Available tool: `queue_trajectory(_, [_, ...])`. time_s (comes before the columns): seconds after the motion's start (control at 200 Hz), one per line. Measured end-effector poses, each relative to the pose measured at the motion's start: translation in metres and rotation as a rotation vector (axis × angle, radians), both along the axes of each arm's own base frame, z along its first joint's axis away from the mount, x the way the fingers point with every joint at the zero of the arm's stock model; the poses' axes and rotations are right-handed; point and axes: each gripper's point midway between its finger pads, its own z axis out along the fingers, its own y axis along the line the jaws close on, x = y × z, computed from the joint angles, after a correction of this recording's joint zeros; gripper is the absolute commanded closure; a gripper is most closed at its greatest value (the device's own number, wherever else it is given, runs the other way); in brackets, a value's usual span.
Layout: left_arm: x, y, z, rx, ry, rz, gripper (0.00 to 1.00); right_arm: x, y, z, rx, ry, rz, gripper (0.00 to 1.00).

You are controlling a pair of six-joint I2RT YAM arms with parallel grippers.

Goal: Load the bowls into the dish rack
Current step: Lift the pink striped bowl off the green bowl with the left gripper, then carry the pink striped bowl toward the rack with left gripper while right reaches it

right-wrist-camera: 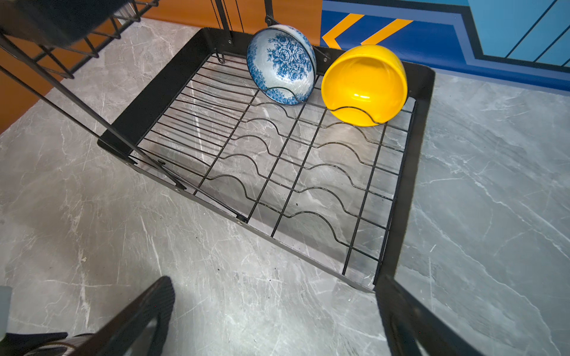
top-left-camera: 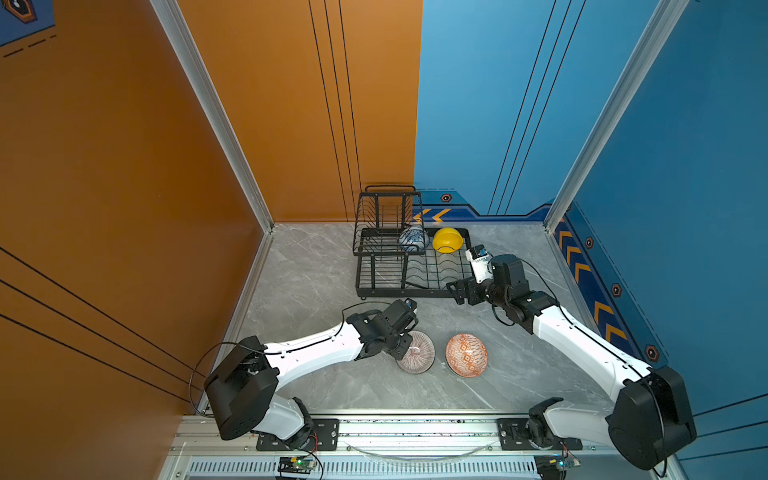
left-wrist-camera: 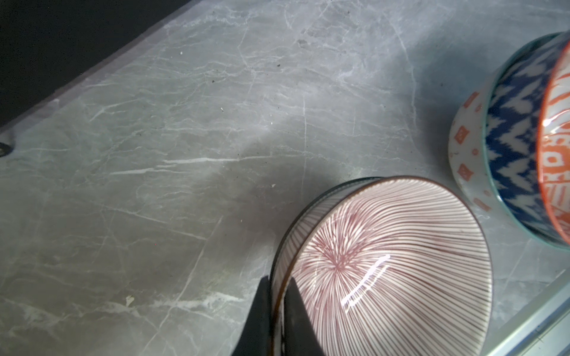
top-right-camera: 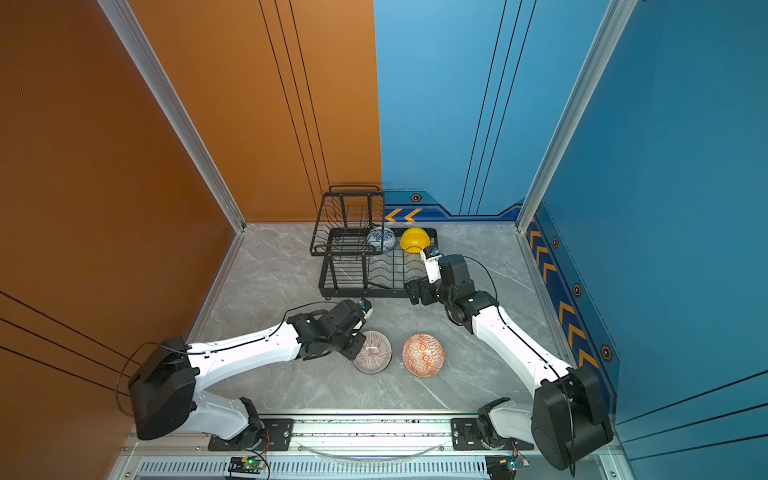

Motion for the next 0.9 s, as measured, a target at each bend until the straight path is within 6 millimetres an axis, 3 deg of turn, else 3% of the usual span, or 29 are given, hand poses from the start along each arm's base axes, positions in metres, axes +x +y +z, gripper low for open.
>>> queue_trajectory(0.135, [0.0,0.001,0.001,0.003,0.003,0.001,1.0,0.0,0.0,-0.001,-0.001,0.002,-0.001,0.0])
queue_trajectory(0.571, [0.002,0.005,0.012,0.002,-0.001,0.01,1.0,0.0,-0.001,-0.001,0.003,0.004,-0.004,0.0])
queue_trajectory(0.901, [0.018,0.011,0.032,-0.036,-0.043,0.04,1.0,-0.002,-0.002,0.009,0.032,-0.01,0.003,0.0])
